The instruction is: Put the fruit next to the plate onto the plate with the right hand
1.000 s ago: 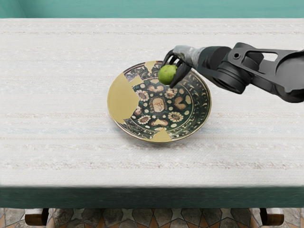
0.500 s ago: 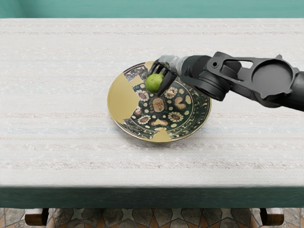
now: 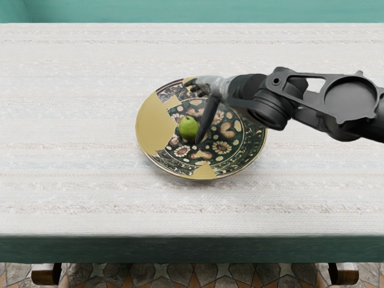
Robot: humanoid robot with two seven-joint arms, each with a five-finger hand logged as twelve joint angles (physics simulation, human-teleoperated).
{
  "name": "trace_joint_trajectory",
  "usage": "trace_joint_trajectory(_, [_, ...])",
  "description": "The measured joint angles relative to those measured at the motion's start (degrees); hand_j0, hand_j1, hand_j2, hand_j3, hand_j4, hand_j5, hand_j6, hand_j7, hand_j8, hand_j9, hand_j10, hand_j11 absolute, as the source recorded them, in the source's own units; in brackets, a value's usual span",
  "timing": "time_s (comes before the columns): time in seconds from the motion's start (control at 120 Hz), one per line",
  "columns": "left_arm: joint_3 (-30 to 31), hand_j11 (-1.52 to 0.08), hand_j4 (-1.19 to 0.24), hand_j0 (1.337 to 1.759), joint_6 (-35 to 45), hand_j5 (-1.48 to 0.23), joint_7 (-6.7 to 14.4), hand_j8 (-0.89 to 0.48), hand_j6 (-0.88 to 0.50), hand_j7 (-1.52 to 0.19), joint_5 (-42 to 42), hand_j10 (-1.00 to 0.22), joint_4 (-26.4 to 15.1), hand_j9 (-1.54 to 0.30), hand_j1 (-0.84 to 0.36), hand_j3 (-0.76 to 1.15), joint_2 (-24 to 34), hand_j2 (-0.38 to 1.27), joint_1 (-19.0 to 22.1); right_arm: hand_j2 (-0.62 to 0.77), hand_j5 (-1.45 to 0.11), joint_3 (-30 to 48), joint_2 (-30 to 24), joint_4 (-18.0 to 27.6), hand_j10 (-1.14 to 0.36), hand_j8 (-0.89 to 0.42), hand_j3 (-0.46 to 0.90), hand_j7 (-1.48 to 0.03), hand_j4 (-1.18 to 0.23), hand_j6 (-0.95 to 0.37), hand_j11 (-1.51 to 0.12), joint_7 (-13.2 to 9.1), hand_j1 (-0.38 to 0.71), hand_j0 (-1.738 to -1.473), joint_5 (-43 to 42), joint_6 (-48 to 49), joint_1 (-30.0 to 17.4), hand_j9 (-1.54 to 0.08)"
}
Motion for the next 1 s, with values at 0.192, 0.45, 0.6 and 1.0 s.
trace_joint_trajectory(0.192, [0.0, -0.02, -0.01, 1.658, -0.01, -0.02, 0.02, -0.01, -0.01, -0.02, 0.0, -0.01, 0.0, -0.02, 0.33, 0.0, 0.0, 0.0, 0.0, 0.01, -0.04, 9.05, -9.67, 8.85, -0.03, -0.01, 0.0, -0.03, -0.01, -0.01, -0.03, 0.0, -0.33, -1.658, 4.68, 5.48, -4.21, -0.03])
trace_joint_trajectory(0.45, [0.04, -0.02, -0.01, 1.658, -0.01, -0.02, 0.02, -0.01, -0.01, -0.02, 0.0, -0.01, 0.0, -0.02, 0.33, 0.0, 0.0, 0.0, 0.0, 0.0, -0.01, 20.07, -18.05, 11.57, -0.01, 0.0, 0.0, -0.01, 0.0, 0.0, -0.01, 0.0, -0.34, -1.658, 20.93, 29.54, -11.46, -0.01])
trace_joint_trajectory(0.6, [0.06, -0.02, -0.01, 1.658, -0.04, -0.02, 0.02, -0.01, -0.01, -0.02, 0.0, -0.01, 0.0, -0.02, 0.33, 0.0, 0.0, 0.0, 0.0, 0.0, 0.0, 22.26, -23.52, 11.7, 0.0, 0.0, 0.0, 0.0, 0.0, 0.0, 0.0, 0.0, -0.35, -1.658, 28.46, 40.03, -14.67, 0.0])
trace_joint_trajectory(1.0, [0.13, -0.02, -0.01, 1.658, -0.05, -0.02, 0.01, -0.01, -0.01, -0.02, 0.01, -0.01, 0.0, -0.02, 0.33, 0.0, 0.0, 0.0, -0.43, 0.0, 0.0, 22.96, -33.13, 10.15, 0.0, 0.0, 0.0, 0.0, 0.0, 0.0, 0.0, 0.0, -0.35, -1.658, 41.35, 43.43, -18.79, 0.0])
